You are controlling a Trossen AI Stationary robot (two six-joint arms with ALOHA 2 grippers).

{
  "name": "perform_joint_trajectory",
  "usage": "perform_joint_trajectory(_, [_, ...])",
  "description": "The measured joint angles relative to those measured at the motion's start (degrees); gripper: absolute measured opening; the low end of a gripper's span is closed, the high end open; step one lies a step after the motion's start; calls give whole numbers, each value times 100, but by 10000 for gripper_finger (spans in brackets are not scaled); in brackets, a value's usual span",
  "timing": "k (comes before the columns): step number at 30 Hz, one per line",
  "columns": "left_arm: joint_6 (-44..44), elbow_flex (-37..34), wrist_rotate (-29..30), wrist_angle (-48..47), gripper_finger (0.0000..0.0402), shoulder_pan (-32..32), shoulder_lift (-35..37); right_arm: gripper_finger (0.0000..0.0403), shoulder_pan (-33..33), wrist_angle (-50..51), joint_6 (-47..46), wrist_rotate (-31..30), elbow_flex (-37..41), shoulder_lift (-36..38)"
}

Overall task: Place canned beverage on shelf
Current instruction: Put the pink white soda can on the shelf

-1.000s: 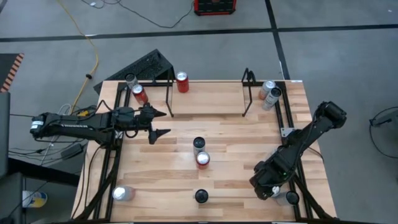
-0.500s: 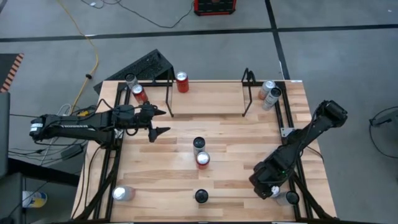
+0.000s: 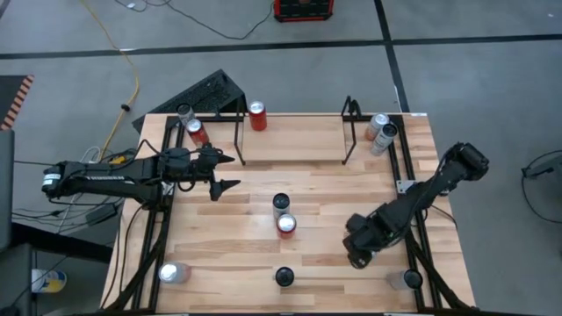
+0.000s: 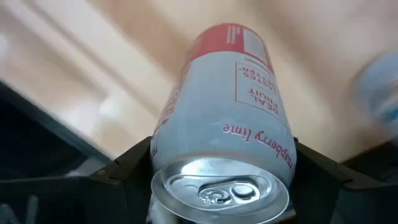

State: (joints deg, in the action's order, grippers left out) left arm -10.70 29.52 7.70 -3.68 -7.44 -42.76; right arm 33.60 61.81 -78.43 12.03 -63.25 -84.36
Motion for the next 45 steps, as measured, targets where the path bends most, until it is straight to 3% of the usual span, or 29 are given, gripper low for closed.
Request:
perform_joint_trajectory(10, [-57, 0, -2, 13, 393, 0, 0, 286, -1426, 1318, 2688, -573, -1307, 11])
perform_joint_trajectory(19, [-107, 0, -4, 15, 393, 0, 0, 286, -3639, 1913, 5320, -925, -2588, -118])
perform_joint_trajectory(24, [-47, 0, 4, 17, 393, 0, 0, 286, -4947, 2011, 6534, -611, -3505, -829])
perform_joint_trajectory(29, [-11, 0, 7, 15, 393, 0, 0, 286, -5809, 2315, 7743, -471, -4813, -2081])
perform_joint_trajectory(37, [-55, 0, 11, -28, 393, 0, 0, 286, -6594, 2804, 8476, -483, -6621, -3813])
perform_joint_trajectory(45, [-268, 0, -109, -364, 393, 2, 0, 286, -6664, 2822, 8608, -424, -6774, -4067])
